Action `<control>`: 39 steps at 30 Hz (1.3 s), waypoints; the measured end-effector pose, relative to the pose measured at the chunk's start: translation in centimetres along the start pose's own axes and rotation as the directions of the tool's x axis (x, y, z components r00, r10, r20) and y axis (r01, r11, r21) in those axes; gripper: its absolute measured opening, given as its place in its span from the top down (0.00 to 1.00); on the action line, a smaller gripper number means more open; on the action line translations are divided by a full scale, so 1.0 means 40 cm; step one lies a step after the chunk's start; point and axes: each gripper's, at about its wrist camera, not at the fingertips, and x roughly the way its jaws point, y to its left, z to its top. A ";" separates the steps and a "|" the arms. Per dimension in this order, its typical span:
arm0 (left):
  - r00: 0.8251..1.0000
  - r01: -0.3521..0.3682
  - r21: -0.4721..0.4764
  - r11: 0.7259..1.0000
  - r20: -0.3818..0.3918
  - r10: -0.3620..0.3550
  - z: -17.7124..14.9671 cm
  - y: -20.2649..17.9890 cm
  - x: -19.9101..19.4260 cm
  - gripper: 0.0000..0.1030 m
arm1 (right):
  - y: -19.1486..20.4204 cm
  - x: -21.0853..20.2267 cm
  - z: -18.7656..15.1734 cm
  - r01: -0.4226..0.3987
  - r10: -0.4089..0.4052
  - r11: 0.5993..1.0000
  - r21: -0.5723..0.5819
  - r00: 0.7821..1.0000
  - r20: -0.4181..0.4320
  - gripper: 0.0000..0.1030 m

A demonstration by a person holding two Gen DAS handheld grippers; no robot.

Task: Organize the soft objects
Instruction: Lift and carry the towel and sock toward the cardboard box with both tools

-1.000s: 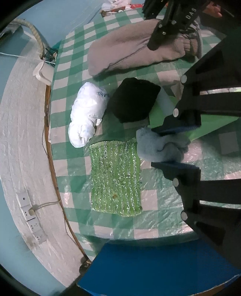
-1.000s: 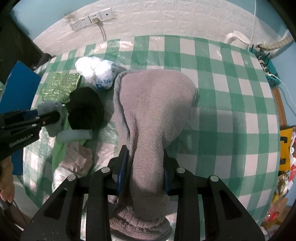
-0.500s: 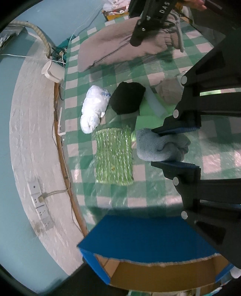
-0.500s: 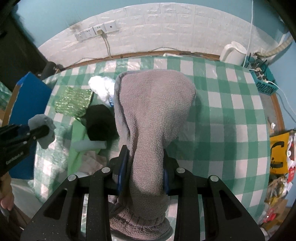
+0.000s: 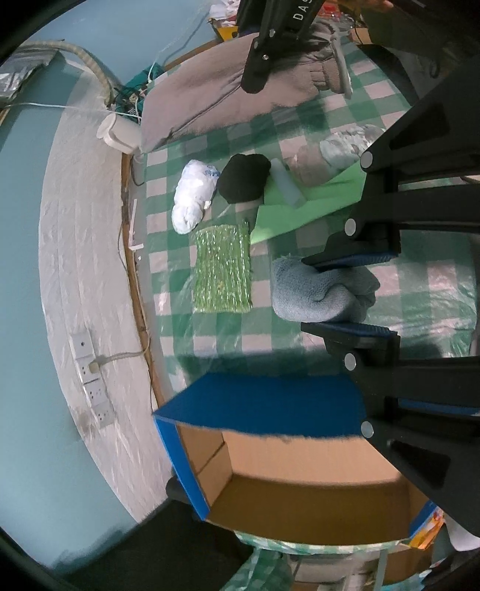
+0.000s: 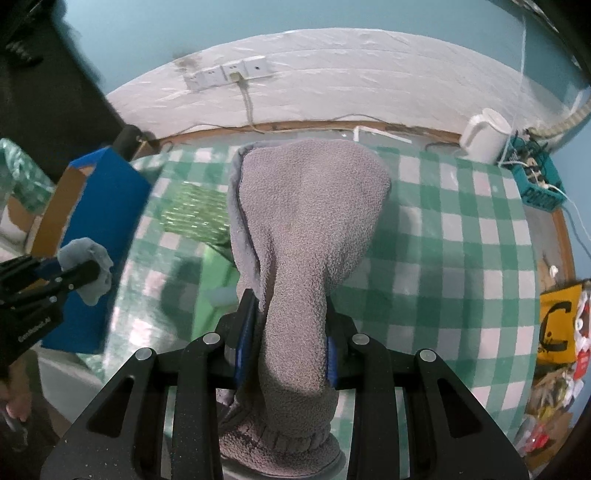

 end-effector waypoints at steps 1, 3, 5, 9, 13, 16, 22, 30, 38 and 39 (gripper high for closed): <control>1.000 -0.003 -0.002 1.000 0.004 0.003 -0.003 0.006 -0.006 0.75 | 0.011 -0.002 0.002 -0.005 0.005 1.000 -0.004 1.000 0.003 0.71; 1.000 -0.015 -0.006 1.000 0.011 0.015 -0.006 0.020 -0.016 0.75 | 0.038 -0.007 0.012 -0.020 0.020 1.000 -0.019 1.000 0.008 0.71; 1.000 -0.024 -0.012 1.000 0.016 0.024 -0.010 0.035 -0.021 0.75 | 0.063 -0.012 0.022 -0.038 0.038 0.999 -0.029 0.999 0.013 0.71; 0.999 -0.040 -0.043 0.998 0.023 0.041 -0.021 0.081 -0.038 0.75 | 0.120 -0.018 0.038 -0.062 0.063 0.996 -0.061 0.998 0.020 0.71; 0.997 -0.065 -0.061 0.996 0.045 0.068 -0.034 0.122 -0.060 0.75 | 0.185 -0.025 0.065 -0.092 0.095 0.991 -0.093 0.995 0.027 0.71; 0.997 -0.060 -0.090 0.994 0.052 0.065 -0.041 0.164 -0.074 0.75 | 0.237 -0.034 0.089 -0.114 0.120 0.986 -0.119 0.992 0.039 0.71; 0.994 -0.078 -0.142 0.987 0.065 0.088 -0.054 0.237 -0.097 0.75 | 0.353 -0.034 0.127 -0.162 0.171 0.971 -0.176 0.985 0.038 0.71; 0.988 -0.117 -0.205 0.972 0.076 0.134 -0.085 0.340 -0.121 0.75 | 0.510 -0.011 0.160 -0.188 0.199 0.947 -0.262 0.980 0.017 0.71; 0.986 -0.137 -0.283 0.949 0.053 0.159 -0.129 0.452 -0.112 0.75 | 0.646 0.043 0.186 -0.211 0.209 0.924 -0.318 0.977 -0.039 0.71; 0.985 -0.143 -0.289 0.947 0.050 0.164 -0.133 0.461 -0.111 0.75 | 0.663 0.052 0.188 -0.216 0.211 0.922 -0.322 0.976 -0.049 0.71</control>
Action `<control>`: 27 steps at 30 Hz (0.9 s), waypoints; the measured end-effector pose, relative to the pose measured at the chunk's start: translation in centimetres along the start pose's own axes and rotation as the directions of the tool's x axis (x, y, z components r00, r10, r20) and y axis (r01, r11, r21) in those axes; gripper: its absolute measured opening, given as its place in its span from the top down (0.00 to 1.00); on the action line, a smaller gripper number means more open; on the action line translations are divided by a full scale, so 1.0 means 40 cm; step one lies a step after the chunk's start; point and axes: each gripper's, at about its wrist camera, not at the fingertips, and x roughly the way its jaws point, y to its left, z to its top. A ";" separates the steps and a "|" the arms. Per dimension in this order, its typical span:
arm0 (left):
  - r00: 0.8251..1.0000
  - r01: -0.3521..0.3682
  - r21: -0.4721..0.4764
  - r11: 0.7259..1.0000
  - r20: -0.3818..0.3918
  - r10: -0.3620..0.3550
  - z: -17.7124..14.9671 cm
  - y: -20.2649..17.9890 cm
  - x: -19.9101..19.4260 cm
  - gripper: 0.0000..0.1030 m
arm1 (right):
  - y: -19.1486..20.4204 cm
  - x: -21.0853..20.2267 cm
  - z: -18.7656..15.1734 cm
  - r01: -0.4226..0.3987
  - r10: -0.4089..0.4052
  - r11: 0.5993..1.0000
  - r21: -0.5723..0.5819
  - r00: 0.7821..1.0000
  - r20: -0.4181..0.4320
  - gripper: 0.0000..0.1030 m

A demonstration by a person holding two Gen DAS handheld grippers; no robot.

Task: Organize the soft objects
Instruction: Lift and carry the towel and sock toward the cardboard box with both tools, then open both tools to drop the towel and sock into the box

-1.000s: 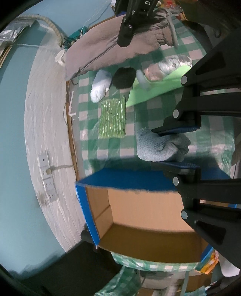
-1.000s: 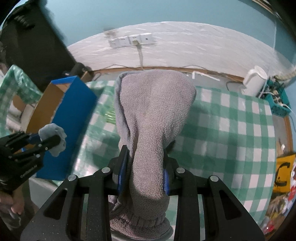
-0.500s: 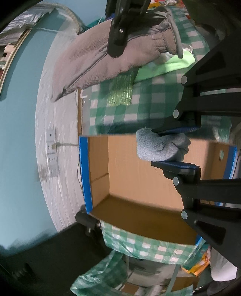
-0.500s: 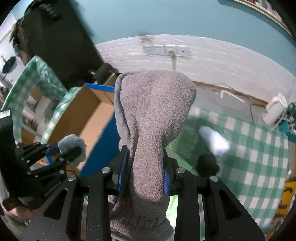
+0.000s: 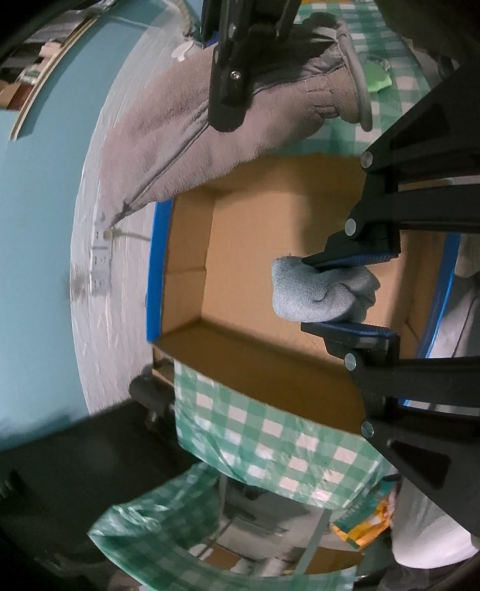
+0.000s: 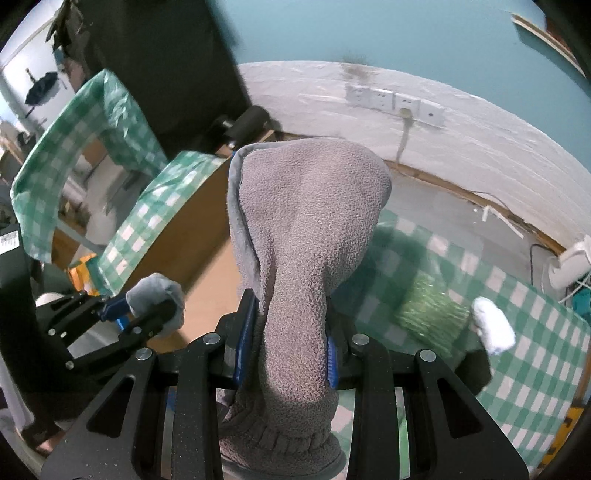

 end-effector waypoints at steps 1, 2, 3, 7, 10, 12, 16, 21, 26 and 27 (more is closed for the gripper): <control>1.000 -0.008 -0.009 1.000 -0.002 0.008 0.000 0.014 0.004 0.75 | 0.013 0.011 0.006 -0.005 0.005 1.000 -0.004 1.000 -0.007 0.71; 1.000 -0.009 -0.014 1.000 -0.003 0.009 -0.001 0.024 0.006 0.75 | 0.027 0.020 0.012 -0.007 0.007 1.000 -0.009 1.000 -0.014 0.71; 1.000 -0.008 -0.021 1.000 -0.005 0.008 -0.002 0.032 0.007 0.75 | 0.041 0.031 0.018 -0.006 0.006 1.000 -0.016 1.000 -0.020 0.71; 1.000 -0.016 -0.045 0.999 -0.022 0.015 -0.008 0.069 0.027 0.75 | 0.090 0.074 0.041 -0.011 0.009 0.999 -0.038 0.999 -0.047 0.71; 0.999 -0.022 -0.056 0.998 -0.038 0.020 -0.016 0.088 0.041 0.72 | 0.121 0.103 0.052 -0.008 0.004 0.998 -0.058 0.998 -0.069 0.71; 0.999 -0.021 -0.063 0.998 -0.044 0.018 -0.022 0.098 0.048 0.62 | 0.141 0.120 0.055 -0.012 0.007 0.997 -0.071 0.997 -0.083 0.67; 0.998 -0.037 -0.079 0.996 -0.050 0.033 -0.025 0.118 0.055 0.38 | 0.167 0.135 0.058 0.007 -0.013 0.997 -0.076 0.997 -0.070 0.47; 0.998 -0.056 -0.091 0.994 -0.033 0.054 -0.024 0.136 0.043 0.27 | 0.164 0.115 0.061 0.037 -0.039 0.997 -0.075 0.999 -0.021 0.30; 0.999 -0.040 -0.101 0.994 -0.030 0.038 -0.020 0.133 0.039 0.27 | 0.136 0.084 0.070 0.033 -0.032 0.999 -0.035 0.999 0.007 0.30; 0.999 -0.039 -0.098 0.994 -0.029 0.037 -0.019 0.129 0.038 0.27 | 0.129 0.077 0.069 0.035 -0.035 0.999 -0.026 0.999 0.012 0.30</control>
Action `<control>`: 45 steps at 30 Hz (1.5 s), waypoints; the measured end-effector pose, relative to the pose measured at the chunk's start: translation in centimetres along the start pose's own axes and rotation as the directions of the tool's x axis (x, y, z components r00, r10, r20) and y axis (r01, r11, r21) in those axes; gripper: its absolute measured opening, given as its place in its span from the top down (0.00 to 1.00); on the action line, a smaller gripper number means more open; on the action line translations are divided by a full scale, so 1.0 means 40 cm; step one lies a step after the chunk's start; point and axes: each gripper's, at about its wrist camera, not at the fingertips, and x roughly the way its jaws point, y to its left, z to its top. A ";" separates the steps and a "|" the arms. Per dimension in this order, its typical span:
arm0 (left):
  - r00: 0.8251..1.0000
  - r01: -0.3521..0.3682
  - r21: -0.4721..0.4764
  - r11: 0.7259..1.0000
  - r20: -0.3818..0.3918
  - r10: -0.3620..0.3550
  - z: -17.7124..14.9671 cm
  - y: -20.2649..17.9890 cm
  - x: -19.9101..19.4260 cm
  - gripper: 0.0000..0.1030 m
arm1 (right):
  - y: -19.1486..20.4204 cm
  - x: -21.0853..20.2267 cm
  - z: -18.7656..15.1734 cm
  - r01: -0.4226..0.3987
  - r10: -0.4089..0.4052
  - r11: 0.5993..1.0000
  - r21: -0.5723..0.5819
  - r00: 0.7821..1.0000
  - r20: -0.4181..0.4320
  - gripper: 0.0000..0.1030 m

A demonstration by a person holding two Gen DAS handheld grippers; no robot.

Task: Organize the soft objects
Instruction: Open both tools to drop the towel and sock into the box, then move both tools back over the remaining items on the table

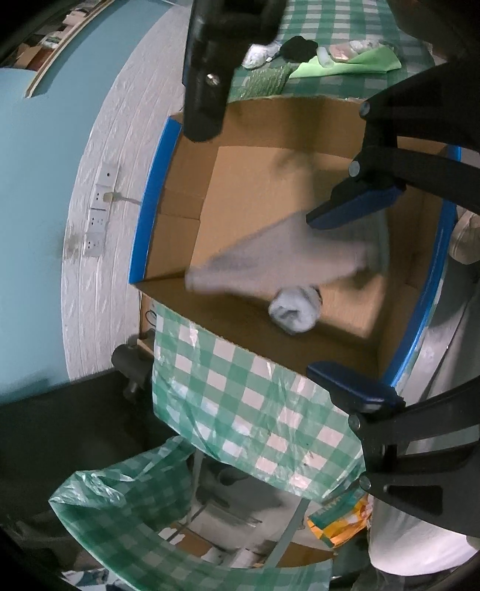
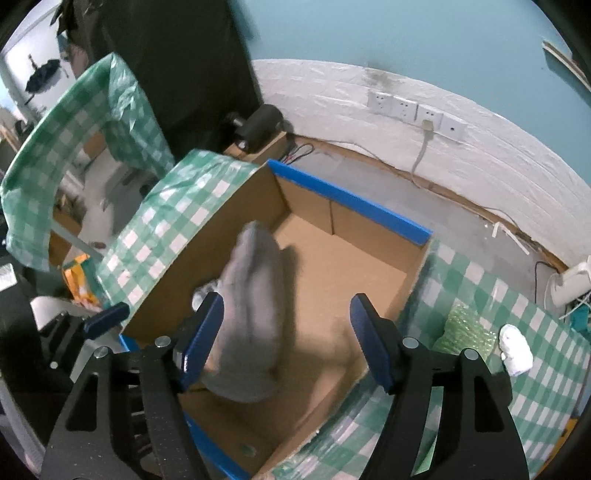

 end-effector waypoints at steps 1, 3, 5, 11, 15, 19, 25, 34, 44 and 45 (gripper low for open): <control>1.000 0.001 0.007 1.000 0.001 -0.001 0.001 -0.006 0.000 0.27 | -0.007 -0.006 -0.001 0.003 -0.004 1.000 0.009 1.000 0.003 0.30; 1.000 0.003 0.020 1.000 0.005 -0.003 0.000 -0.016 -0.004 0.27 | -0.021 -0.016 -0.004 0.007 -0.008 1.000 0.021 1.000 0.006 0.30; 1.000 0.006 0.032 0.999 0.011 -0.006 0.000 -0.027 -0.011 0.27 | -0.034 -0.024 -0.009 0.013 -0.013 0.999 0.032 1.000 0.006 0.30; 0.999 0.024 0.054 0.998 0.031 -0.026 0.002 -0.052 -0.035 0.25 | -0.077 -0.052 -0.035 0.031 -0.032 0.998 0.061 0.999 0.011 0.29; 0.999 0.033 0.059 0.998 0.040 -0.036 0.002 -0.064 -0.046 0.24 | -0.107 -0.074 -0.054 0.038 -0.039 0.996 0.080 0.999 0.014 0.29; 0.998 0.043 0.069 0.997 0.037 -0.045 0.002 -0.085 -0.052 0.24 | -0.142 -0.093 -0.077 0.048 -0.049 0.994 0.100 0.999 0.015 0.29; 0.996 0.070 0.094 0.993 0.042 -0.074 0.003 -0.132 -0.066 0.22 | -0.200 -0.121 -0.112 0.062 -0.064 0.989 0.132 0.998 0.012 0.29; 0.993 0.107 0.132 0.986 0.036 -0.113 0.002 -0.211 -0.073 0.22 | -0.307 -0.167 -0.180 0.096 -0.100 0.976 0.194 0.995 0.010 0.25; 0.989 0.139 0.225 0.964 0.018 -0.146 -0.015 -0.352 -0.091 0.22 | -0.426 -0.178 -0.279 0.152 -0.147 0.952 0.267 0.988 -0.040 0.25; 0.989 0.139 0.235 0.962 0.016 -0.147 -0.018 -0.364 -0.092 0.22 | -0.436 -0.178 -0.290 0.159 -0.152 0.949 0.272 0.987 -0.046 0.25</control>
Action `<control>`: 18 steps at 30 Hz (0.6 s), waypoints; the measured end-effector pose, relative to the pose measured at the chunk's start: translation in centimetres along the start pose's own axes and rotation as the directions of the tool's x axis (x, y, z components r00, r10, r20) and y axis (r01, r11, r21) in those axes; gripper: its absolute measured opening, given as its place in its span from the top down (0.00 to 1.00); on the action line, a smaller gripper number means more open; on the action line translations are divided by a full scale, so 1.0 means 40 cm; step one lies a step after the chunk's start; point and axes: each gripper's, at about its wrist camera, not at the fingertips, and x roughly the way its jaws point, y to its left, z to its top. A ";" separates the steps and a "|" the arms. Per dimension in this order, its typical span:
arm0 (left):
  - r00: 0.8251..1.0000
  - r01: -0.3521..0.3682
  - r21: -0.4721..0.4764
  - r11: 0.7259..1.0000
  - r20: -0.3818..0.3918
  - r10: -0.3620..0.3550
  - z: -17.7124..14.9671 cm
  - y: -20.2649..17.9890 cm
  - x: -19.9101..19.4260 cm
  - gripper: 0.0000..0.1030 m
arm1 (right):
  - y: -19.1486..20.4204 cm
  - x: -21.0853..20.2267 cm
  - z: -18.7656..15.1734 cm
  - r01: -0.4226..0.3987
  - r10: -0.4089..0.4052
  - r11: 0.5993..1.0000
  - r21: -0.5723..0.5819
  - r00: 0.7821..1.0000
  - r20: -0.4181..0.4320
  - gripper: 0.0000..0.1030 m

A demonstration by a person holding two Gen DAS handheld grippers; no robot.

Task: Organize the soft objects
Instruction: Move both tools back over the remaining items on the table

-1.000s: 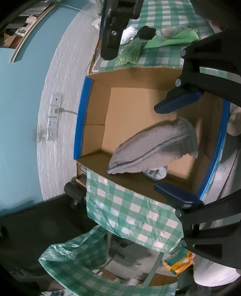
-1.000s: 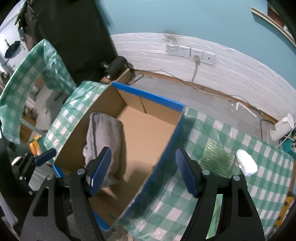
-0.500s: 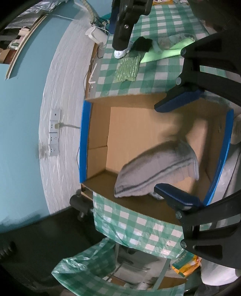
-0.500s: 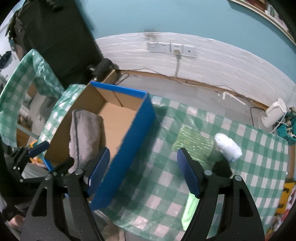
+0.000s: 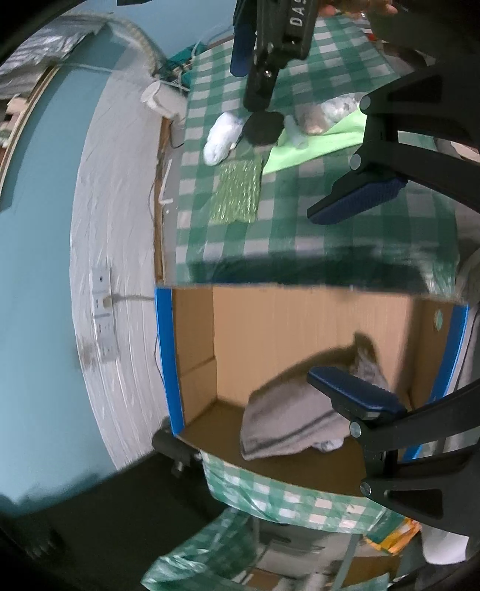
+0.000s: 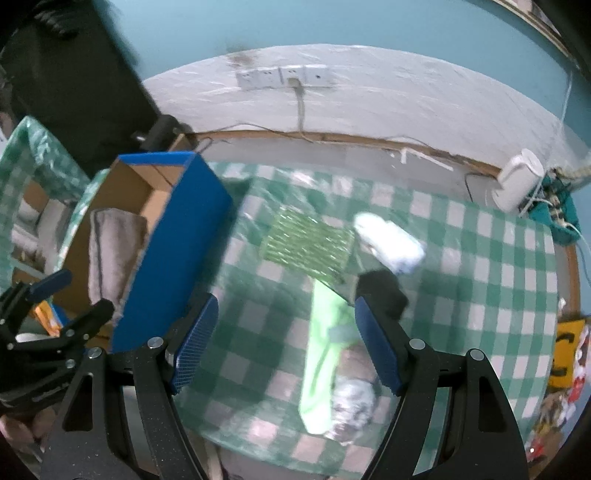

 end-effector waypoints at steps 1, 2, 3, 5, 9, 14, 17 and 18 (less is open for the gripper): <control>1.000 0.000 0.011 1.000 -0.001 0.000 0.001 -0.018 0.001 0.22 | -0.011 0.002 -0.007 0.003 -0.003 1.000 0.004 1.000 -0.004 0.25; 1.000 0.001 0.019 1.000 -0.003 -0.001 0.003 -0.030 0.003 0.22 | -0.022 0.004 -0.015 0.005 -0.005 1.000 0.007 1.000 -0.008 0.25; 1.000 0.005 0.027 1.000 -0.007 -0.005 0.005 -0.043 0.005 0.22 | -0.033 0.007 -0.024 0.008 -0.008 1.000 0.009 1.000 -0.014 0.25; 1.000 0.013 0.037 0.999 -0.014 -0.012 0.004 -0.063 0.008 0.22 | -0.055 0.013 -0.040 0.014 -0.014 1.000 0.017 1.000 -0.023 0.25; 0.999 0.025 0.059 0.998 -0.038 -0.023 0.004 -0.107 0.024 0.22 | -0.105 0.034 -0.078 0.031 -0.029 0.998 0.046 0.998 -0.054 0.25; 0.996 0.043 0.083 0.996 -0.084 -0.036 -0.005 -0.164 0.063 0.22 | -0.149 0.076 -0.123 0.044 -0.037 0.996 0.072 0.994 -0.106 0.25; 0.993 0.036 0.096 0.995 -0.114 -0.025 -0.015 -0.187 0.094 0.22 | -0.167 0.104 -0.144 0.054 -0.043 0.995 0.080 0.990 -0.135 0.25; 0.992 0.037 0.094 0.995 -0.125 -0.025 -0.016 -0.190 0.103 0.22 | -0.173 0.112 -0.150 0.056 -0.043 0.995 0.082 0.989 -0.144 0.25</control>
